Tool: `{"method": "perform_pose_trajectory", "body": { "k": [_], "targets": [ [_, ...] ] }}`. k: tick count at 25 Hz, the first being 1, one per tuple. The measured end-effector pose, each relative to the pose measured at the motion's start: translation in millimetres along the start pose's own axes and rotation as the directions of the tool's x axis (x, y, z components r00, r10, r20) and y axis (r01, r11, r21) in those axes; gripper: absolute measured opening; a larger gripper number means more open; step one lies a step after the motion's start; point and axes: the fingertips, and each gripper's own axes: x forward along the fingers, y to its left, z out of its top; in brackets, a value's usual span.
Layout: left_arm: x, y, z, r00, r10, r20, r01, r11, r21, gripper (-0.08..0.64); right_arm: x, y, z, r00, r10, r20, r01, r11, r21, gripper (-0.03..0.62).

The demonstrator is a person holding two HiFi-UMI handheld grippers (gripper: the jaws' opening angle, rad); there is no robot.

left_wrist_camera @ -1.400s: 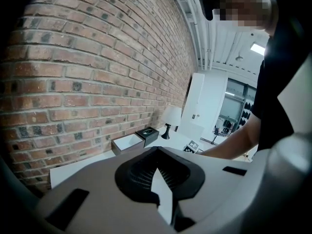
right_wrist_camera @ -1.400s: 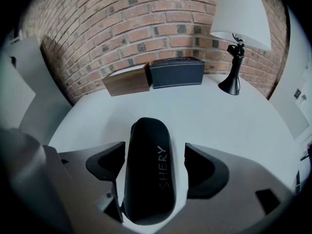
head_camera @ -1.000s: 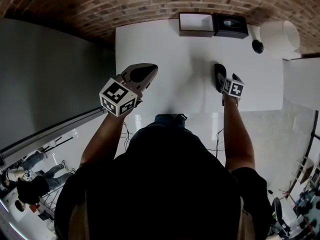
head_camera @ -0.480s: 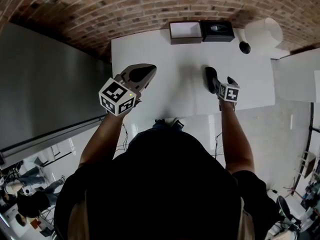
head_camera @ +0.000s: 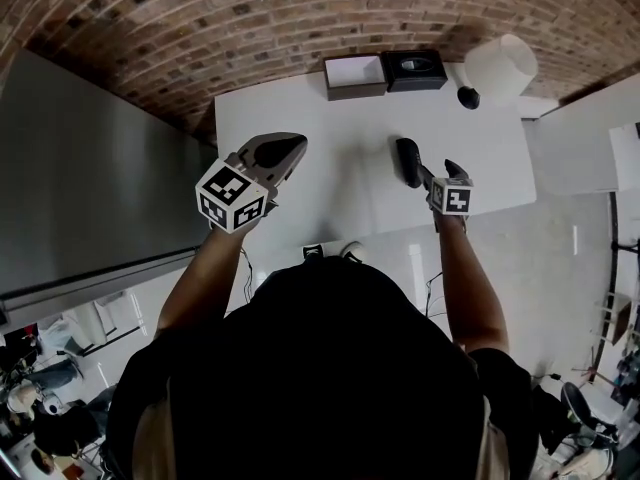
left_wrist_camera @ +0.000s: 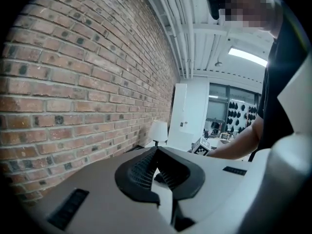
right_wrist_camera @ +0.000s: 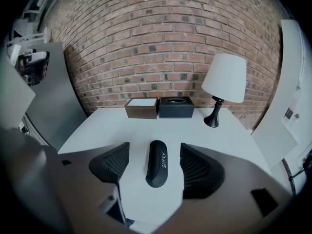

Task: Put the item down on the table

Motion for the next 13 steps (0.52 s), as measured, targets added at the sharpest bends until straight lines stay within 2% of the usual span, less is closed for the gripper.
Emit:
{"method": "perform_pose_trajectory", "body": {
  "k": [8, 13],
  "targets": [
    [-6.6, -9.8, 14.9, 0.999, -0.026, 0.024, 0.025, 0.999, 0.034, 0.015, -36.4, 17.7, 14.3, 0.997, 0.015, 0.076, -0.015, 1.000, 0.000, 0.308],
    [-13.9, -14.2, 14.5, 0.999, -0.035, 0.031, 0.034, 0.999, 0.034, 0.015, -57.1, 30.6, 12.9, 0.994, 0.021, 0.105, -0.025, 0.999, 0.031, 0.290]
  ]
}}
